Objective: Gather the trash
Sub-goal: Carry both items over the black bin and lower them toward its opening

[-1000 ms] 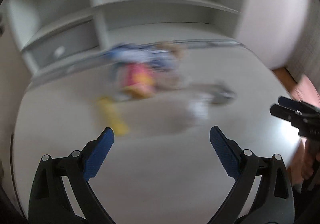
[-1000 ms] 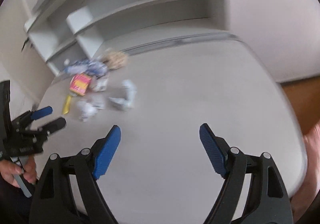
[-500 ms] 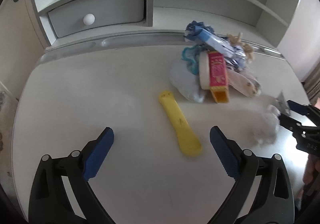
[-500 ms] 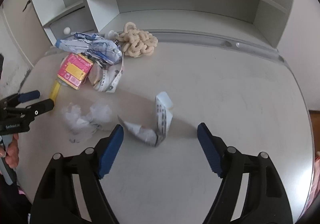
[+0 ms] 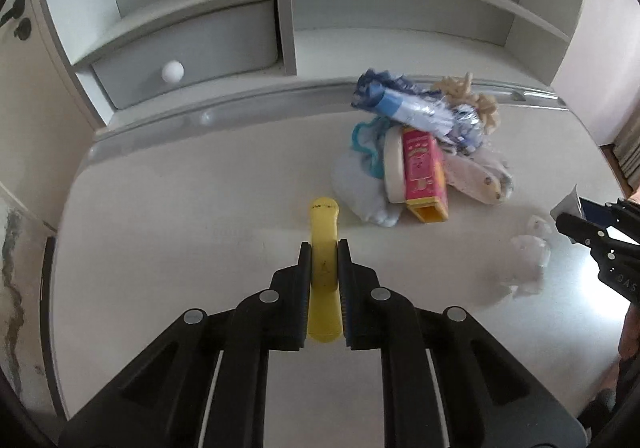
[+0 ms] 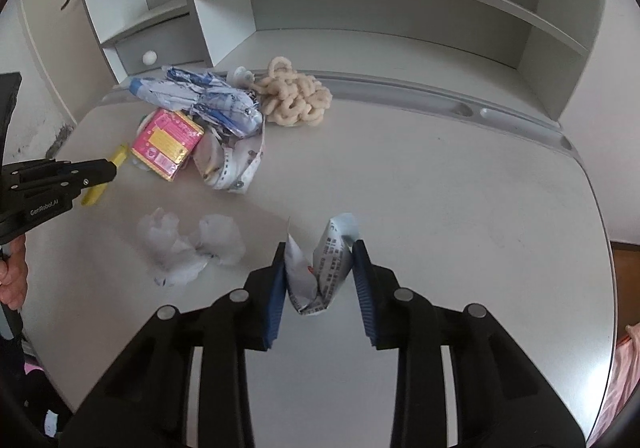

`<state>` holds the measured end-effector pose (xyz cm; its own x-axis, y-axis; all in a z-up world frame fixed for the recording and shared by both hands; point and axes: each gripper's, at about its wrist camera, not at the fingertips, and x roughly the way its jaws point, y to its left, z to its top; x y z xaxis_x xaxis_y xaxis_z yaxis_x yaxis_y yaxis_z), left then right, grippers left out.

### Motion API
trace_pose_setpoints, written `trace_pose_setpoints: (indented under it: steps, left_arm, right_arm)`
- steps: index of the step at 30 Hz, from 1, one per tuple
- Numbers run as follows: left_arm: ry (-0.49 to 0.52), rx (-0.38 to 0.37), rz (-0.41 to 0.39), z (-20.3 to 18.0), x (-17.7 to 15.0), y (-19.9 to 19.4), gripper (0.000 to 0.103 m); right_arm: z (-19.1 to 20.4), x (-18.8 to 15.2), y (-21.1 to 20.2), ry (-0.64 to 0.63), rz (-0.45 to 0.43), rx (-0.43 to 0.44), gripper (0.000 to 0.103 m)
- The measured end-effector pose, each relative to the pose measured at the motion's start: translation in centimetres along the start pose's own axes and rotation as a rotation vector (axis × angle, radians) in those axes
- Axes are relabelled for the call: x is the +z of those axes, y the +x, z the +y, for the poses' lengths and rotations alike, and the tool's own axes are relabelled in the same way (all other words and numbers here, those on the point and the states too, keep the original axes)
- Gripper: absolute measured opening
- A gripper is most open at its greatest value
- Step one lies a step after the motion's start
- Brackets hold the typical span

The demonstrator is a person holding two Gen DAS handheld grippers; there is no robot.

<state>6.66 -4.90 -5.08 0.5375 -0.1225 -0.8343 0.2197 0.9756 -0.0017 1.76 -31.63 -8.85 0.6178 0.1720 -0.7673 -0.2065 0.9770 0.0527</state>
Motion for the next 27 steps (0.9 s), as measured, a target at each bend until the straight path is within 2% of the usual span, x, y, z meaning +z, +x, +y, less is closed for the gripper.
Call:
trace_pose_setpoints:
  steps: [5,9,16,22,27]
  left_arm:
    - [0.037,-0.035,-0.036,-2.4,-0.4,-2.7,0.012]
    - [0.099,-0.125,-0.076,-6.1,-0.4,-4.4,0.012]
    - [0.306,-0.327,-0.098,-18.5,-1.2,-6.7,0.012]
    - [0.505,-0.508,-0.077,-31.3,-3.9,-8.1,0.012]
    - [0.689,-0.673,-0.053,-42.2,-8.1,-10.4,0.012]
  right_arm:
    - [-2.4,-2.0,-2.6,0.066,-0.018,-0.025,0.031]
    - [-5.9,-5.0,-5.6,0.168,-0.041,-0.070,0.031]
    - [-14.6,-13.8,-12.1,0.424,-0.074,-0.226,0.031]
    - [-21.4,-24.4,-18.5,0.667,-0.085,-0.389,0.031]
    - [-25.6,-34.1,-23.2,0.872,-0.078,-0.506,0.031]
